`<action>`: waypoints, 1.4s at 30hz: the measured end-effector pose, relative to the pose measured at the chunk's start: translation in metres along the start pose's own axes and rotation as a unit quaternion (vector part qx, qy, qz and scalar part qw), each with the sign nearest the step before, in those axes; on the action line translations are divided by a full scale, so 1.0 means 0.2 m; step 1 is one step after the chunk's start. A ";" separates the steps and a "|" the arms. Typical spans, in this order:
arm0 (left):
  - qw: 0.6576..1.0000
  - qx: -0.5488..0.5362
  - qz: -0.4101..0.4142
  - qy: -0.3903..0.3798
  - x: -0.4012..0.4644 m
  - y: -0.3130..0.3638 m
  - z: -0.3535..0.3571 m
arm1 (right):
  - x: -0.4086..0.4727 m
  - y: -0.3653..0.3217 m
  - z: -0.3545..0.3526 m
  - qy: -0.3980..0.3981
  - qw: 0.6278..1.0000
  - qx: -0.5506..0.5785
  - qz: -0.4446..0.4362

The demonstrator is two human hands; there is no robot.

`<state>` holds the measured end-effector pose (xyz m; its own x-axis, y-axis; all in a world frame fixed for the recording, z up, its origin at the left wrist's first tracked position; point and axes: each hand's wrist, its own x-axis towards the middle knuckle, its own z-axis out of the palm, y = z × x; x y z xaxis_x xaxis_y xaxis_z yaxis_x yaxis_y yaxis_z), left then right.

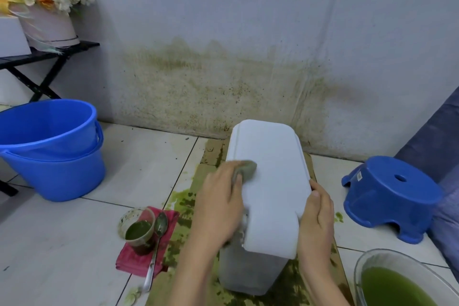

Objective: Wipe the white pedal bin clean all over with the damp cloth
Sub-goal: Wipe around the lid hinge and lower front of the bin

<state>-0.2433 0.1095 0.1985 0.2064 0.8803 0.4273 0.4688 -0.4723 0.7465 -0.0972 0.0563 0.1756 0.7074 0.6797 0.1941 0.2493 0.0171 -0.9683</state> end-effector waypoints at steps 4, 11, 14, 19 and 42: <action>0.999 0.014 0.036 -0.013 0.04 0.02 0.02 | 0.01 0.00 0.01 0.000 1.000 0.004 0.008; 0.969 -0.164 -0.121 -0.139 0.81 -0.23 0.18 | 0.03 -0.02 0.03 -0.002 1.000 0.007 0.012; 0.930 -0.283 -0.223 -0.078 0.89 -0.29 0.23 | 0.04 -0.01 0.03 -0.007 1.000 0.002 0.003; 0.884 -0.340 -0.320 -0.010 0.65 -0.43 0.28 | 0.03 0.00 0.02 0.002 1.000 0.007 -0.005; 0.903 -0.235 -0.253 0.256 -0.45 -0.22 0.56 | 0.01 -0.03 0.03 0.029 0.999 0.019 0.020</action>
<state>-0.1853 0.0567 0.0706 -0.4117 0.9092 0.0616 -0.0484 -0.0894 0.9948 -0.1009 0.0617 0.1812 0.7531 0.6375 0.1628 0.1955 0.0195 -0.9805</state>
